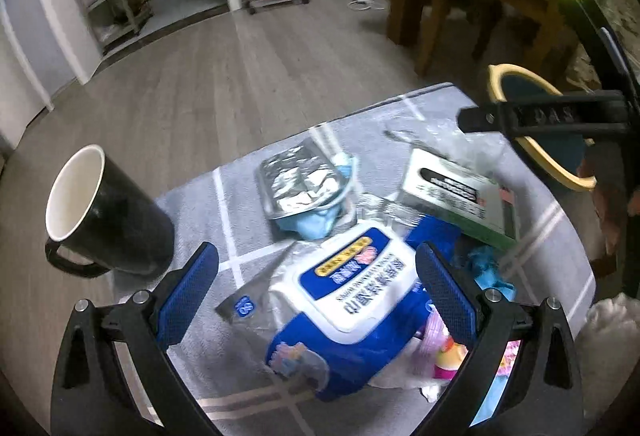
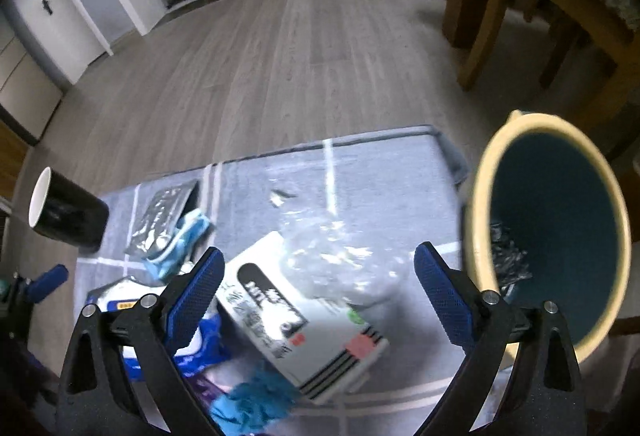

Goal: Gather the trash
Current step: 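Grasp the clear plastic bag with the right tool while the left tool grasps the foil packet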

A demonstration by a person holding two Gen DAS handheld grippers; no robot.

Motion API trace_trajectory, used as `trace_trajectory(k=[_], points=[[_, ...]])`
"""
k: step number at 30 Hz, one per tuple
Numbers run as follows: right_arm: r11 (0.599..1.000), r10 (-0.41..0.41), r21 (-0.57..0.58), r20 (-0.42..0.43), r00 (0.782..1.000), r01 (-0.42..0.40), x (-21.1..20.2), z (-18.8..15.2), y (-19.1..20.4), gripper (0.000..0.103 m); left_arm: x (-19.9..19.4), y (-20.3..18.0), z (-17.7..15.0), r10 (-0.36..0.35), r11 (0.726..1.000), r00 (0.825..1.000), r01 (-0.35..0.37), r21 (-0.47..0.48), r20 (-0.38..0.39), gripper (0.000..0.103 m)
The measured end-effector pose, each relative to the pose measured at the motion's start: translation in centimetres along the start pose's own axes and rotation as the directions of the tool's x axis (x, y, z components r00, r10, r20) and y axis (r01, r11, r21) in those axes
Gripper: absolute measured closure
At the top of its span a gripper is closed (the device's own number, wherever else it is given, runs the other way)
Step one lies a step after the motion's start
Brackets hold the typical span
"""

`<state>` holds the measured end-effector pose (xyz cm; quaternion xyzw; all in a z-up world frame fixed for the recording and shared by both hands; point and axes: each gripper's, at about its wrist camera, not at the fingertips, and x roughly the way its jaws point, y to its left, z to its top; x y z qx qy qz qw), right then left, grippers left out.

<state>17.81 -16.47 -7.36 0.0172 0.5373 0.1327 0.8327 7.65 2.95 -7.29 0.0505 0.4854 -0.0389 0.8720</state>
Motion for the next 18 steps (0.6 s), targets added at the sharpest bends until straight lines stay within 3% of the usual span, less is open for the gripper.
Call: trace_trajectory(k=[5, 9, 11, 18], points=[[0.999, 0.004, 0.034, -0.02, 1.0, -0.003, 1.8, 0.2, -0.5, 0.017, 0.7, 2.1, 0.8, 0.016, 0.996, 1.0, -0.017, -0.09, -0.01, 0.006], [0.997, 0.011, 0.082, -0.022, 1.0, -0.009, 3.0, 0.4, -1.3, 0.027, 1.6, 1.9, 2.8, 0.054, 0.998, 0.999, -0.054, -0.024, 0.004, 0.006], [0.995, 0.024, 0.098, -0.03, 0.999, -0.021, 3.6, 0.4, -1.6, 0.031, 2.2, 2.0, 3.7, 0.044, 0.998, 0.999, -0.044, -0.039, -0.005, 0.006], [0.992, 0.038, 0.121, -0.064, 0.997, -0.03, 4.8, -0.1, -2.3, 0.052, 7.1, 1.4, 6.4, 0.034, 0.998, 0.992, -0.041, -0.055, -0.118, 0.006]])
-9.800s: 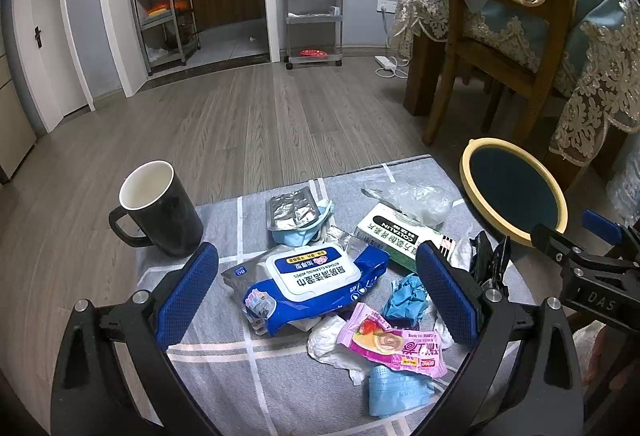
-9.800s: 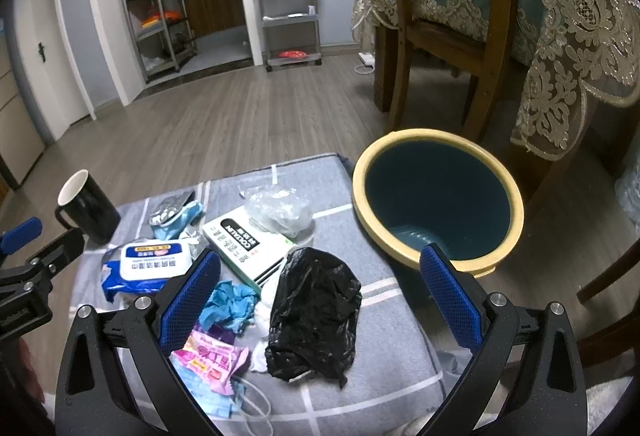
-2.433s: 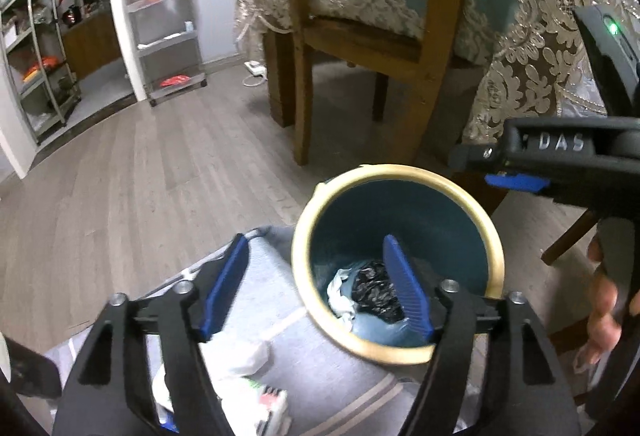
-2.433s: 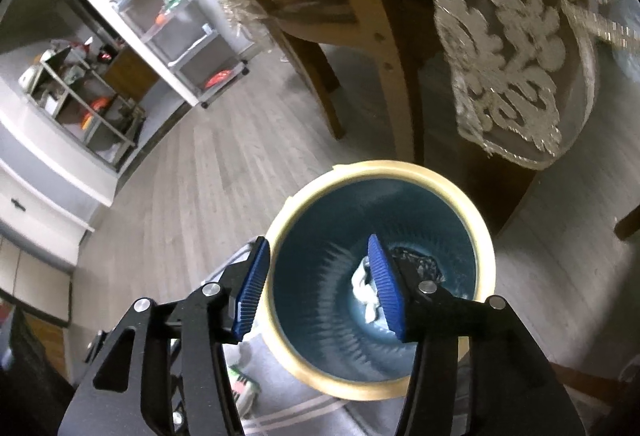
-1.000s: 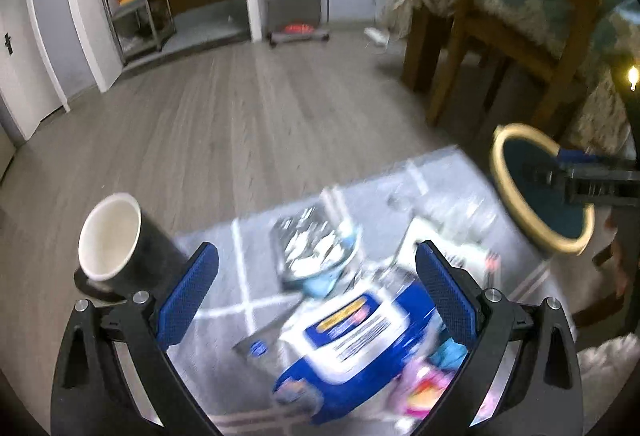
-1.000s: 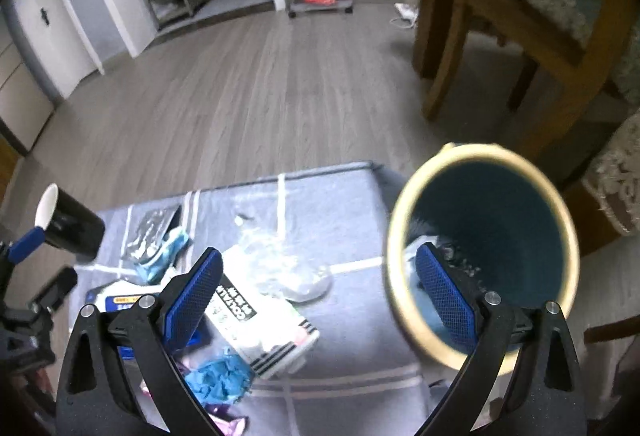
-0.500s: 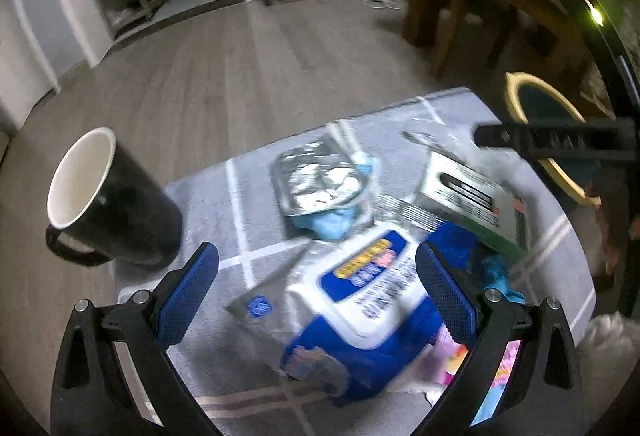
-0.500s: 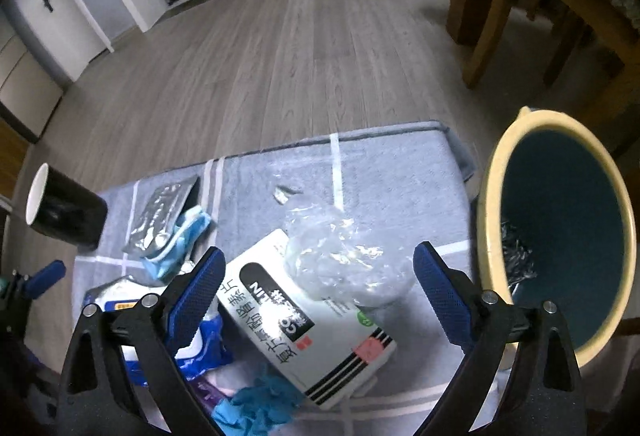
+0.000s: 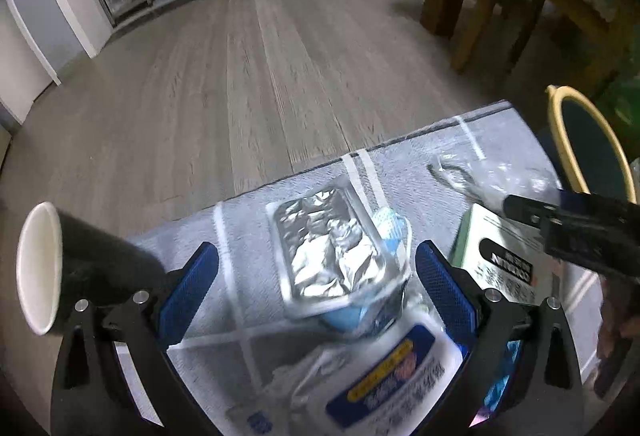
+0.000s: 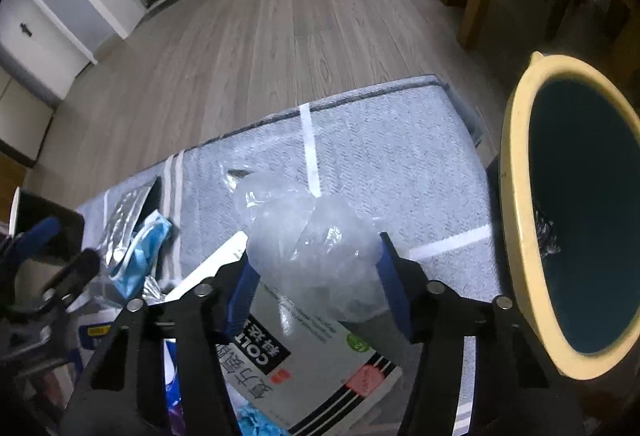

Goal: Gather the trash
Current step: 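Grasp the clear plastic bag with the right tool while the left tool grasps the foil packet, then carry both items over the bin and open both tools to drop them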

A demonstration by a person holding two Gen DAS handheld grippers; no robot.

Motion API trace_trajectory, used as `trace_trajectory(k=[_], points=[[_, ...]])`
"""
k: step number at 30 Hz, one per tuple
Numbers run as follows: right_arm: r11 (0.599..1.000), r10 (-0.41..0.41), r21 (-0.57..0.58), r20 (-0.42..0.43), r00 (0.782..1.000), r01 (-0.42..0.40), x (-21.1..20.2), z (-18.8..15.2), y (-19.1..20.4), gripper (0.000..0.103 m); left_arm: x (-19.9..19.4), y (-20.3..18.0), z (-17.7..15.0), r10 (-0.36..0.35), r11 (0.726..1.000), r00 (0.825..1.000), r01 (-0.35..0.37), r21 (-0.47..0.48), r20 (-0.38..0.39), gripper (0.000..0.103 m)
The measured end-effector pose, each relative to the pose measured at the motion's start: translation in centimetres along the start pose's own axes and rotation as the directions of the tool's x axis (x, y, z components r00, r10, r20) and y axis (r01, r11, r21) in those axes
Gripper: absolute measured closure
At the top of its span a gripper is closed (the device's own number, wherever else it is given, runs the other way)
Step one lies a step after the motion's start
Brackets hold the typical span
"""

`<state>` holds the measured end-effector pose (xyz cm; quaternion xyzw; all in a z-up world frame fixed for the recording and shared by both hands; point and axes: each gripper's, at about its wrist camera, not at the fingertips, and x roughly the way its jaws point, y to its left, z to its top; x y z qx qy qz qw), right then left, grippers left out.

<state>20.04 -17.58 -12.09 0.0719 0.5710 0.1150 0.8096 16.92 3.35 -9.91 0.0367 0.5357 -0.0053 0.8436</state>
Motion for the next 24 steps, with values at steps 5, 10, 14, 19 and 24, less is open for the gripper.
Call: trace_trajectory(k=[5, 10, 14, 19, 24], points=[[1.0, 0.003, -0.017, 0.013, 1.0, -0.003, -0.6, 0.0, 0.2, 0.066, 2.3, 0.1, 1.0, -0.006, 0.999, 0.998, 0.004, -0.045, -0.058, 0.007], [1.0, -0.005, -0.028, 0.02, 1.0, 0.005, -0.8, -0.2, 0.7, 0.068, 4.2, 0.6, 1.4, -0.049, 0.995, 0.989, 0.037, -0.09, -0.14, 0.01], [0.999, -0.009, -0.038, 0.029, 1.0, 0.01, -1.1, -0.2, 1.2, 0.069, 5.0, 0.7, 1.0, -0.079, 0.993, 0.984, 0.064, -0.099, -0.162, 0.029], [0.999, -0.008, -0.035, 0.046, 0.999, 0.01, -2.3, -0.2, 1.1, 0.07, 3.8, 1.2, 0.5, -0.064, 0.994, 0.992, 0.054, -0.091, -0.11, 0.035], [1.0, -0.005, -0.028, 0.077, 0.997, 0.007, -4.4, -0.1, 0.9, 0.071, 1.7, 1.6, 0.9, -0.059, 0.993, 0.997, 0.053, -0.105, -0.053, 0.035]])
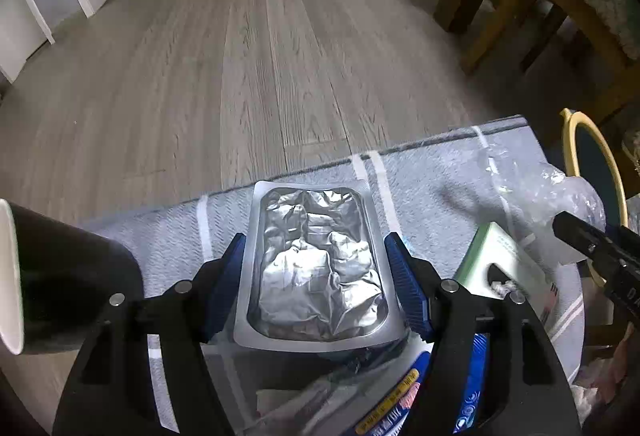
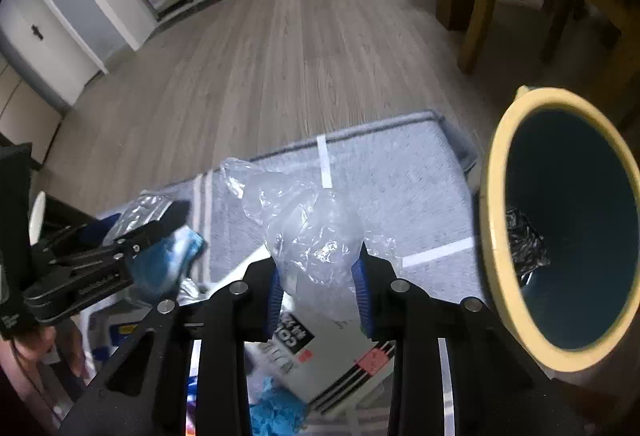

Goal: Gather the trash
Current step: 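Carry both items over the bin and open both tools to drop them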

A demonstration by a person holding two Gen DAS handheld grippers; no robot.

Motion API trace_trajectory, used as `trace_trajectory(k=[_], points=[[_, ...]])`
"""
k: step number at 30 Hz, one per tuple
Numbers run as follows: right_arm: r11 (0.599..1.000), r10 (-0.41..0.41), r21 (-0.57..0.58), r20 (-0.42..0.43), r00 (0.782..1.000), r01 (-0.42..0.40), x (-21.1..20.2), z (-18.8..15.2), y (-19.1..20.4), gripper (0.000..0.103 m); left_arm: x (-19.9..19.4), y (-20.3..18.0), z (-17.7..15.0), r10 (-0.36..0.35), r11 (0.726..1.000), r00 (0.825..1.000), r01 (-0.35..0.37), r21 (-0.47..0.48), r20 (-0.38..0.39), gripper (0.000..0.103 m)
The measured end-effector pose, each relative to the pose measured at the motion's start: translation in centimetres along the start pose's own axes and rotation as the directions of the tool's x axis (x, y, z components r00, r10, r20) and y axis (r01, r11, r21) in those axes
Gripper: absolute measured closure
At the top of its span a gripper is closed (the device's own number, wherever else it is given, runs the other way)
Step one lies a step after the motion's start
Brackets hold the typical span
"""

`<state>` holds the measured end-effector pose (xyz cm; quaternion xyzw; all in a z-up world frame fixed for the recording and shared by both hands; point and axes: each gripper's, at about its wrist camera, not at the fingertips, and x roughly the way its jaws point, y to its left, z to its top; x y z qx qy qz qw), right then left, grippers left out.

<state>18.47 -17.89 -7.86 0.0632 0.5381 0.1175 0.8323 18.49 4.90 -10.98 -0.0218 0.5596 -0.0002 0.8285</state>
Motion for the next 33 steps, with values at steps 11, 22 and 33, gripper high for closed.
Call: trace_trajectory(k=[11, 22, 33], points=[[0.999, -0.032, 0.035, 0.042, 0.999, 0.03, -6.9, 1.9, -1.8, 0.072, -5.4, -2.8, 1.2, 0.005, 0.999, 0.996, -0.009, 0.047, 0.086, 0.035], [0.996, -0.095, 0.014, 0.121, 0.988, 0.094, -14.2, 2.1, -6.2, 0.072, -10.0, -7.8, 2.7, -0.019, 0.995, 0.987, 0.003, 0.097, 0.162, 0.035], [0.965, -0.093, 0.254, 0.092, 0.991, 0.067, -14.0, 1.8, -15.3, 0.072, -11.4, -15.5, 2.5, -0.117, 0.968, 0.97, 0.064, 0.242, 0.211, 0.035]])
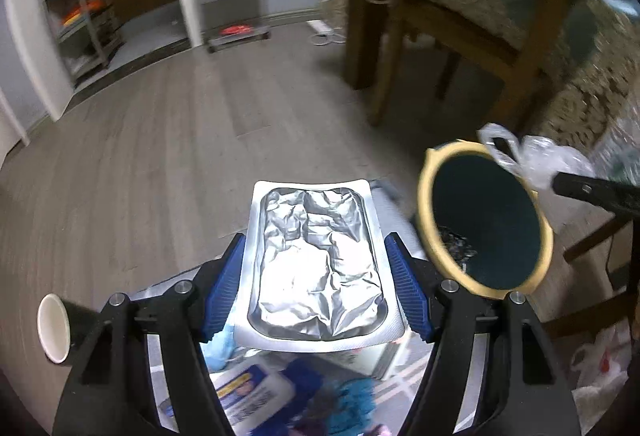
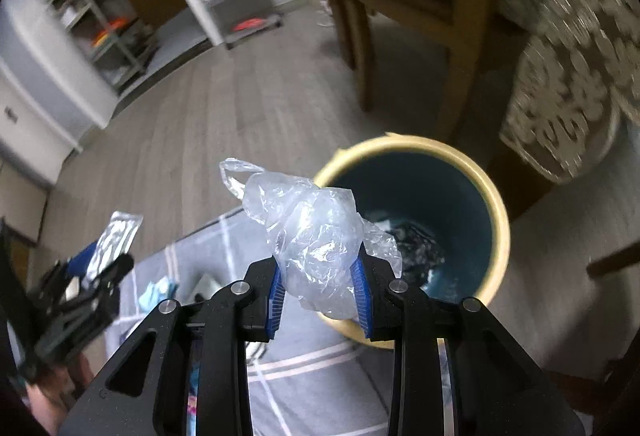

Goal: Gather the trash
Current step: 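Carry both items over the bin and open both tools to drop them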

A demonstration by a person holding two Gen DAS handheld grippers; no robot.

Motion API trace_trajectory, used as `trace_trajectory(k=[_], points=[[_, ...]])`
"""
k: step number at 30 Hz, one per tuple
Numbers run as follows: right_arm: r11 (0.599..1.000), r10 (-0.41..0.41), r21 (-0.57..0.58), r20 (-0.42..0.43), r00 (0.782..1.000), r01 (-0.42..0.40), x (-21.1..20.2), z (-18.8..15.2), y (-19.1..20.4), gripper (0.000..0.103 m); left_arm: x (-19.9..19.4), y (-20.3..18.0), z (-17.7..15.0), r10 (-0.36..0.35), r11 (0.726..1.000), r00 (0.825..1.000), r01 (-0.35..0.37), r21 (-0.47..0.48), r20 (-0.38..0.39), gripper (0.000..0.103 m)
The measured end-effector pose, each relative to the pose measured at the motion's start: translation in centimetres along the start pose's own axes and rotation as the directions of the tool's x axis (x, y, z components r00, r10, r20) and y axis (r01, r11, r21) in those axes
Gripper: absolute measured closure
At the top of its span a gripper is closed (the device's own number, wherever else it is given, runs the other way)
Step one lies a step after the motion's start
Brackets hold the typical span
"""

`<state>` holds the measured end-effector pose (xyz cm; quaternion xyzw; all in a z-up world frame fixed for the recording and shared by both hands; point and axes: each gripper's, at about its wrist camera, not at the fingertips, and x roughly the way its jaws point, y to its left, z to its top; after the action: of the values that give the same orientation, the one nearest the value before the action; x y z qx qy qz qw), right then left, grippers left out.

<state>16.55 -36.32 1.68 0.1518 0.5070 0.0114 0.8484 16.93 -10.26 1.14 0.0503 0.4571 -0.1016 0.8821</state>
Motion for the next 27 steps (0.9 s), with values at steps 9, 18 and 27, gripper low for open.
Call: trace_trajectory(k=[9, 18, 27], points=[[0.986, -0.079, 0.142, -0.07, 0.994, 0.088, 3.6, 0.6, -6.5, 0.072, 2.6, -7.7, -0.1, -0.131, 0.983, 0.991, 0.13, 0.126, 0.003, 0.035], [0.976, -0.137, 0.151, -0.118, 0.984, 0.154, 5.4, 0.2, -9.1, 0.071, 6.1, -13.1, -1.3, -0.185, 0.957, 0.982, 0.191, 0.22, -0.048, 0.035], [0.973, -0.139, 0.16, -0.159, 0.977, 0.164, 6.6, 0.1, -9.5, 0.071, 9.5, -16.2, -2.2, -0.2, 0.932, 0.976, 0.217, 0.29, -0.087, 0.035]])
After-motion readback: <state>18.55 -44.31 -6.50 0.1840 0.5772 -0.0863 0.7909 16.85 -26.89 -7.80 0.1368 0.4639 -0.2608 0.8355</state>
